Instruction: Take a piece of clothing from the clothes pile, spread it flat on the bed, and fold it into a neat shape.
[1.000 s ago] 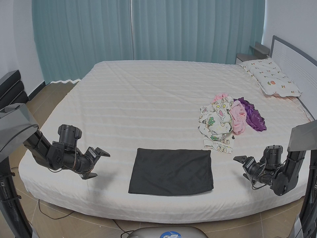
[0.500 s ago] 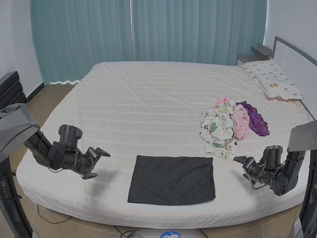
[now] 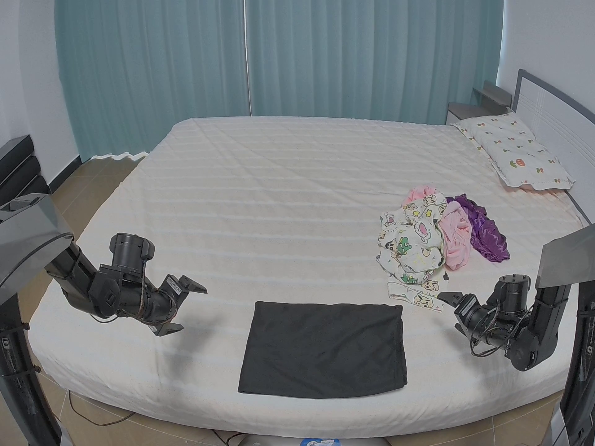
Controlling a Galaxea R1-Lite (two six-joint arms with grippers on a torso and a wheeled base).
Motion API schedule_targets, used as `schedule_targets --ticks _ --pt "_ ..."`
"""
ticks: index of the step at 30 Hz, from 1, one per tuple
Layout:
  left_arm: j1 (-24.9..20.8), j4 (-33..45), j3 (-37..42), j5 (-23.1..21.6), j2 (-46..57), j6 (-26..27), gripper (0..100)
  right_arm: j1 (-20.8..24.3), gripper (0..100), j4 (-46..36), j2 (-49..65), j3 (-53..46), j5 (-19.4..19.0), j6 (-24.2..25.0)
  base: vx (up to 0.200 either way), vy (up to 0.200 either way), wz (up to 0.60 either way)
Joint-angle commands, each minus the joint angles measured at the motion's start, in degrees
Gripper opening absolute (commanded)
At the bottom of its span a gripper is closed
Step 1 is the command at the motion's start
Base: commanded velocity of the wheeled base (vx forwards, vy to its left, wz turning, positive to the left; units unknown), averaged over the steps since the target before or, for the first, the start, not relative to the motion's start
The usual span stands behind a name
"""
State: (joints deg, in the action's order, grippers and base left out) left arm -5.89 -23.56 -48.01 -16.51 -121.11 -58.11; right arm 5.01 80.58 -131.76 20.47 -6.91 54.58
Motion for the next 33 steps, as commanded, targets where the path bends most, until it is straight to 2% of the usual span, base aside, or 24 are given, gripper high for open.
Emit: schedule_targets --ticks 1,14,20,25,26,27,28,29,33 --pt "0.0 0.0 -0.1 0.0 -0.1 -0.2 100 0.1 100 0.0 -0.5 -0.1 0.0 0.0 0.0 0.0 0.0" --pt "-0.3 0.0 -0.1 0.1 -0.1 -0.1 100 0.1 100 0.0 -0.6 -0.1 -0.1 0.0 0.0 -0.185 0.0" --pt "-0.4 -0.1 -0.1 0.3 -0.1 0.3 100 0.1 100 0.0 -0.6 -0.1 -0.1 0.0 0.0 0.0 0.0" --pt "-6.2 -0.1 0.4 5.5 -0.7 2.6 100 0.1 100 0.0 -0.6 -0.2 -0.1 0.1 0.0 0.0 0.0" --pt "-6.2 -0.1 0.4 5.5 -0.7 2.6 100 0.1 100 0.0 -0.6 -0.2 -0.1 0.1 0.0 0.0 0.0" --pt "-8.4 -0.1 0.7 7.9 -2.7 6.1 100 0.1 100 0.1 -0.6 -0.5 -0.1 0.1 0.0 0.0 0.0" --pt "-8.8 -0.1 0.8 8.2 -3.1 6.8 100 0.1 100 0.1 -0.6 -0.6 -0.1 0.1 0.0 0.0 0.0" --pt "-10.3 -0.1 0.8 9.6 -5.4 11.1 100 0.1 100 0.2 -0.5 -0.9 -0.1 0.0 0.0 0.0 0.0" --pt "-10.8 -3.5 0.7 10.5 -8.4 19.3 100 0.1 100 0.2 -0.6 -1.0 -0.1 0.1 0.0 0.0 0.0"
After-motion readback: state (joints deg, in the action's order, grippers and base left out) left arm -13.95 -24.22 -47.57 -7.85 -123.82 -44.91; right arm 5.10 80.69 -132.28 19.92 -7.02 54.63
